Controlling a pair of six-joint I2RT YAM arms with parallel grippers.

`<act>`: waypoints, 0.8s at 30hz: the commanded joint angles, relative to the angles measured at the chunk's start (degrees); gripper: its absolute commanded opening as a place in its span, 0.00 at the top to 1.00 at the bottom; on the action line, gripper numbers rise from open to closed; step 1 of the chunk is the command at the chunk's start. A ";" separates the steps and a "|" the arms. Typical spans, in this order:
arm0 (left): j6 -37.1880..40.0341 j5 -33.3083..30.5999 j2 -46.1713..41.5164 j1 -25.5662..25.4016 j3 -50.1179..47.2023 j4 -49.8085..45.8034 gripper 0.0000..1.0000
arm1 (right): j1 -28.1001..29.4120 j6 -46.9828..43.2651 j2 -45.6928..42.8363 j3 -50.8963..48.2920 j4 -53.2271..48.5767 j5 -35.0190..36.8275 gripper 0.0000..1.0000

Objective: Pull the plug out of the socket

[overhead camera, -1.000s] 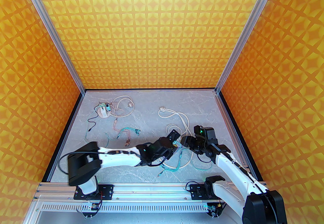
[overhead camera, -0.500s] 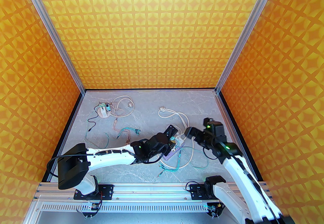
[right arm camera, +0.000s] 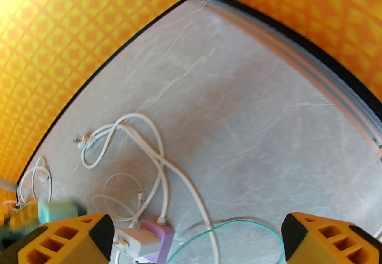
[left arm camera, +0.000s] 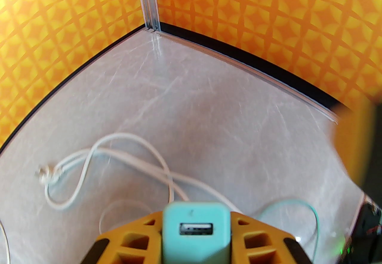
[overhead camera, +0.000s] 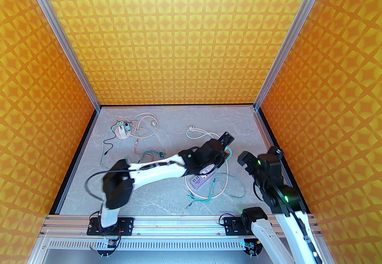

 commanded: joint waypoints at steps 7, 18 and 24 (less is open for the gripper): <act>2.18 7.58 16.67 3.24 21.16 -9.69 0.75 | -0.28 2.12 -4.87 -1.83 -5.53 3.34 0.01; 4.84 7.87 24.36 4.96 31.16 -17.54 0.22 | -0.27 1.51 -4.00 -3.70 -3.17 0.49 0.02; 4.66 7.83 20.87 5.67 29.21 -18.57 0.19 | -0.27 0.96 -3.64 -4.55 -1.91 -0.53 0.01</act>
